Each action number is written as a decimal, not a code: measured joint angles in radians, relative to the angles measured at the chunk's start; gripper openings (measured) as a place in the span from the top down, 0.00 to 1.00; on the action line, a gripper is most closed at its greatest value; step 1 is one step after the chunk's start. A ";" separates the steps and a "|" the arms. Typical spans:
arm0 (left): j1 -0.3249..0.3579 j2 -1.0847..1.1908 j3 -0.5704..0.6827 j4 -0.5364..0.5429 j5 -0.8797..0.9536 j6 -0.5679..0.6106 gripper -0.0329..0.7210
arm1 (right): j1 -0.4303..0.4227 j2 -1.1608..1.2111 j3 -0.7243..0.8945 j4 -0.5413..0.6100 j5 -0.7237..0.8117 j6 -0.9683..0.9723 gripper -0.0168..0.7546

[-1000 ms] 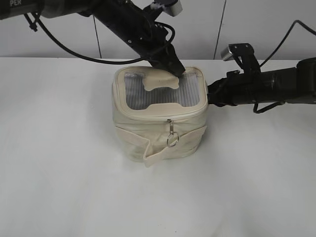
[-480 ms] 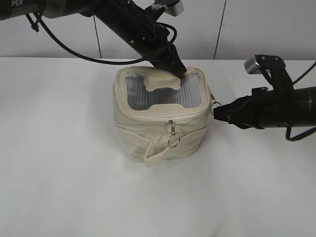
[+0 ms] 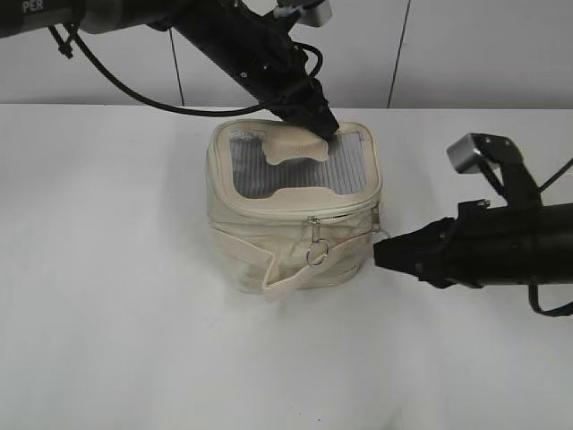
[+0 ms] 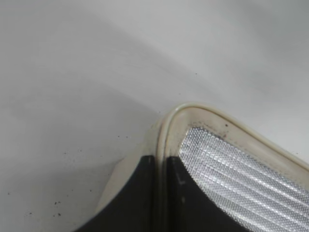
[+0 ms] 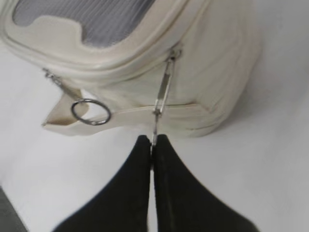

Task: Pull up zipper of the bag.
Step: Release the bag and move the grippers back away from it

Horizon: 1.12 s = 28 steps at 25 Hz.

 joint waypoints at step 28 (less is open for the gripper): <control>0.068 -0.118 0.000 0.029 0.020 -0.181 0.57 | 0.253 -0.095 -0.111 -0.308 -0.173 0.538 0.33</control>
